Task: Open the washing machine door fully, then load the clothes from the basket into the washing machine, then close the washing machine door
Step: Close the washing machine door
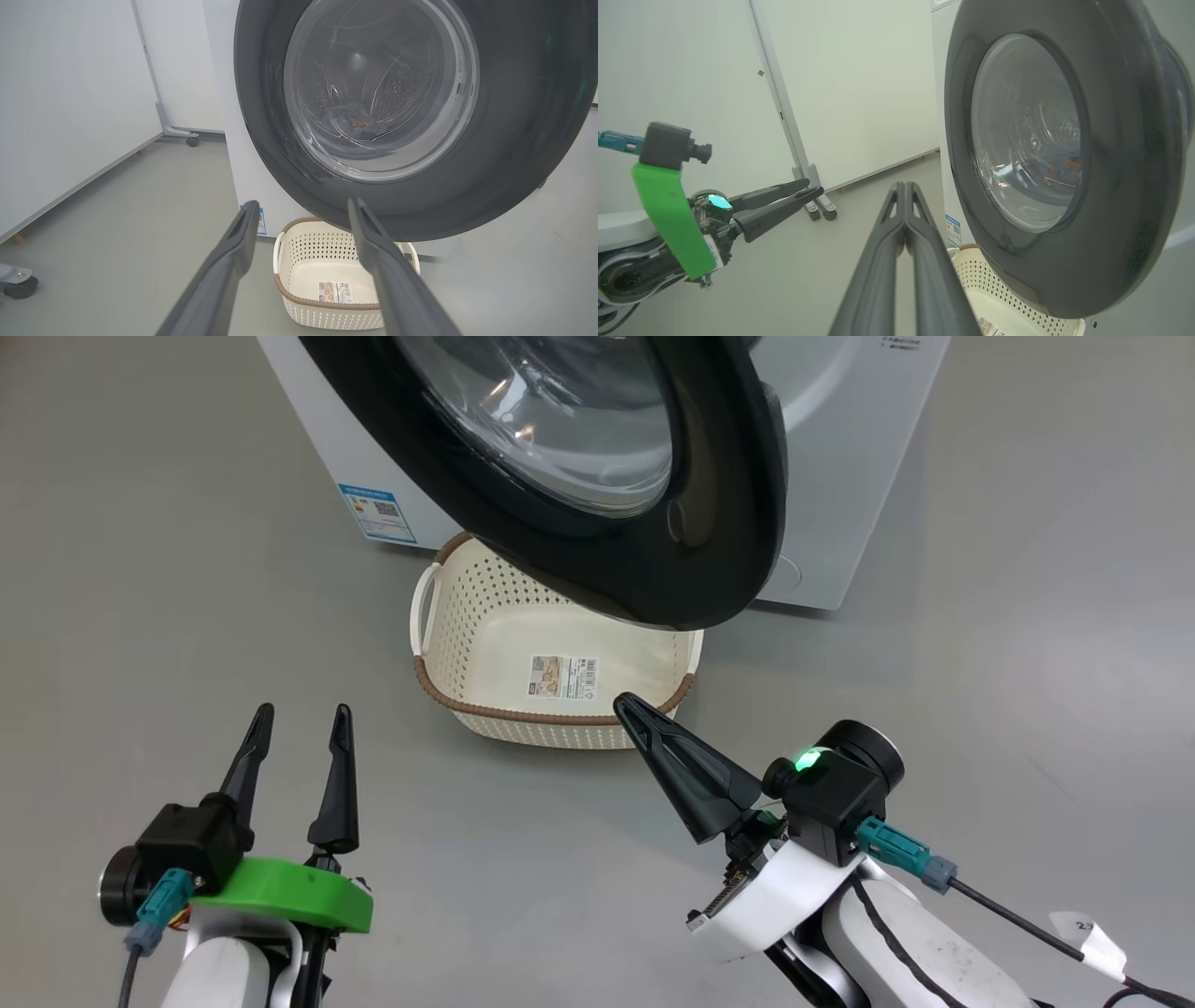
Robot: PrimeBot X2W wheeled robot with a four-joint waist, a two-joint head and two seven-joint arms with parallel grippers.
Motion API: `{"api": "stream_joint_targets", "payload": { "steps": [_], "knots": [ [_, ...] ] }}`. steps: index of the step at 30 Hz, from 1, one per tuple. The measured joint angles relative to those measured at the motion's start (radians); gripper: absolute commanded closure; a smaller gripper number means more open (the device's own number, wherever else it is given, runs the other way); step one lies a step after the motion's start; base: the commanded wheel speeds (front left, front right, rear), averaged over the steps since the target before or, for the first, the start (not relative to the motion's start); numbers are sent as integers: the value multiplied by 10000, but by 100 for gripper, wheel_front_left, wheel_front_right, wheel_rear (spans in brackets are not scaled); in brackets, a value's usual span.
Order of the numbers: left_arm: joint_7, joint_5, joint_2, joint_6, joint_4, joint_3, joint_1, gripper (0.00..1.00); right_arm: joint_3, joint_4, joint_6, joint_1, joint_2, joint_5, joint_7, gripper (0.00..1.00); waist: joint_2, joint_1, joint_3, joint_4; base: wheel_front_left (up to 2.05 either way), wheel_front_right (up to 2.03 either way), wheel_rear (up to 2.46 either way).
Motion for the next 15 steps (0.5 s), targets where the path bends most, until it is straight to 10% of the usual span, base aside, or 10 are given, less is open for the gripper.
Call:
{"api": "stream_joint_targets", "payload": {
  "steps": [15],
  "knots": [
    [0, -274, -238, 0, -326, -790, -818, 0, -865, 1499, 0, -828, -366, 44, 146, 100, 0, 0, 1128, 1015, 0, 0, 0]
  ]
}}
